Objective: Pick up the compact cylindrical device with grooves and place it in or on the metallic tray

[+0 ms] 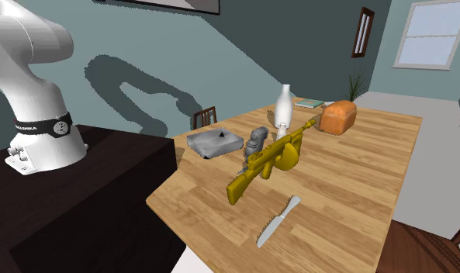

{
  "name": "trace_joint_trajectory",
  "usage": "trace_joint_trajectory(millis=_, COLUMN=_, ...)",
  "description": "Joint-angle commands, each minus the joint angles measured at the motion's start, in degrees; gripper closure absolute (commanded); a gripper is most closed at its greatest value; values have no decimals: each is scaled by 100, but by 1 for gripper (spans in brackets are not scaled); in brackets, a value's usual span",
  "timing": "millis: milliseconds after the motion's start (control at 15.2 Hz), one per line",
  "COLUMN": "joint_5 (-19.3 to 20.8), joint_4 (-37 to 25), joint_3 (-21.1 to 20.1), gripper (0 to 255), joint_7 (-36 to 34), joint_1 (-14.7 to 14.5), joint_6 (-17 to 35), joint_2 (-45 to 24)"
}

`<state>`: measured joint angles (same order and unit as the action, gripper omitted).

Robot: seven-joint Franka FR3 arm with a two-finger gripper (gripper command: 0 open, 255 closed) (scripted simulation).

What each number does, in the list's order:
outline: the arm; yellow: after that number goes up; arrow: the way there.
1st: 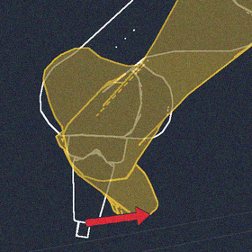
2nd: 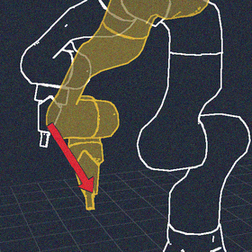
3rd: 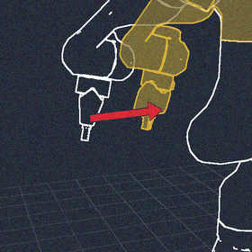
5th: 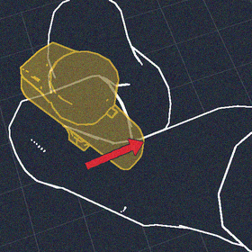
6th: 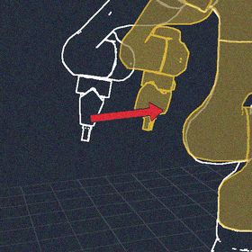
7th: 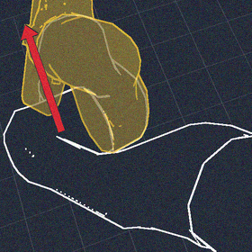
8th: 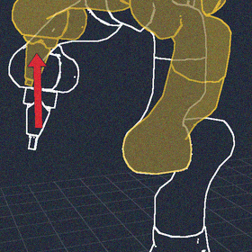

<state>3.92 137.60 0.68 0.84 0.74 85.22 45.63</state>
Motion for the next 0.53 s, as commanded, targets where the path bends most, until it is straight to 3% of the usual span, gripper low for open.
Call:
trace_joint_trajectory(millis=0, joint_5=0, joint_4=0, joint_3=0, gripper=0, joint_7=0, joint_1=0, joint_6=0, joint_2=0)
trace_joint_trajectory(millis=462, joint_5=-221, joint_4=156, joint_3=-200, gripper=0, joint_7=166, joint_1=-361, joint_6=1191, joint_2=-1069)
